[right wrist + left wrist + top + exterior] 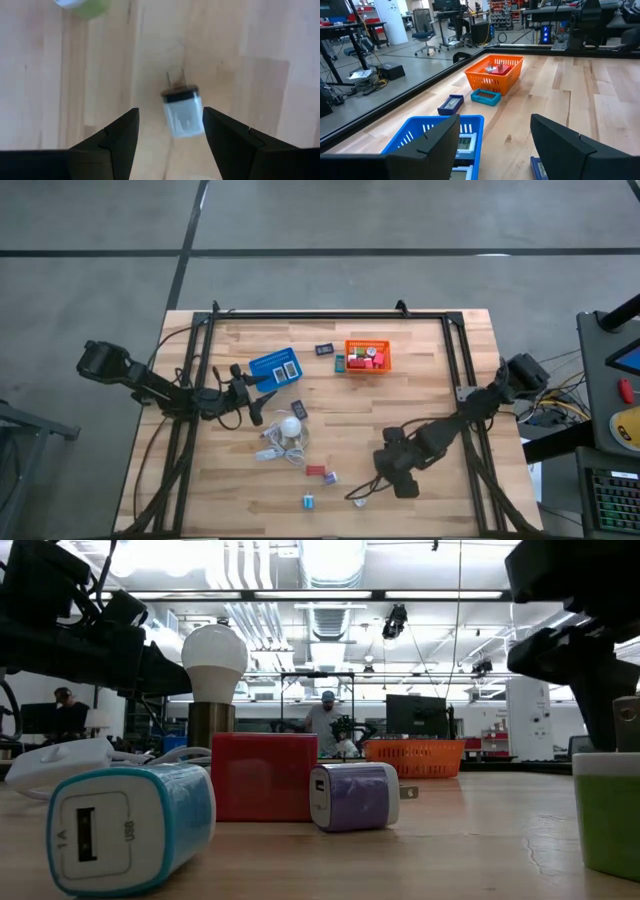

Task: Pick & Place Office items
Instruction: Put the white charger adapter into the orange bin

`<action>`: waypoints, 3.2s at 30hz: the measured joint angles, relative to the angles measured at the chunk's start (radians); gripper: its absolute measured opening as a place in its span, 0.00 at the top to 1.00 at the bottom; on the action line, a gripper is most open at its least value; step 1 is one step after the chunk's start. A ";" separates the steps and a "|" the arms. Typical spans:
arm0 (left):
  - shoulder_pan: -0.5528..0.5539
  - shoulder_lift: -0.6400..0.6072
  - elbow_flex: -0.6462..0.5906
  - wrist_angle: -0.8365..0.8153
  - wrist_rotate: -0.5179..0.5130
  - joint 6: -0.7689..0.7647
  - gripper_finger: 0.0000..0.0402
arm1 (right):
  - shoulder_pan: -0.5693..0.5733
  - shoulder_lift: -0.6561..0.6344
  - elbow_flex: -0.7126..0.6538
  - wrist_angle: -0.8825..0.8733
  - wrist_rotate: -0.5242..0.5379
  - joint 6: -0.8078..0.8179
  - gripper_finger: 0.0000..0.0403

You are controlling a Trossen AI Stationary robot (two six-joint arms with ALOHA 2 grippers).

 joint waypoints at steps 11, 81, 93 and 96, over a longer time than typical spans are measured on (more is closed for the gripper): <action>0.000 0.000 0.000 -0.001 0.001 -0.008 0.38 | 0.011 0.074 0.043 -0.021 -0.003 -0.019 0.47; 0.000 0.007 0.001 -0.008 0.004 -0.019 0.38 | -0.195 0.091 -0.426 1.434 0.009 -0.628 0.69; 0.000 0.007 0.001 -0.008 0.003 -0.019 0.38 | -0.456 0.090 -0.592 1.768 -0.283 -0.648 0.69; 0.000 0.007 0.001 -0.008 0.003 -0.019 0.38 | -0.502 0.090 -0.613 1.811 -0.315 -0.651 0.69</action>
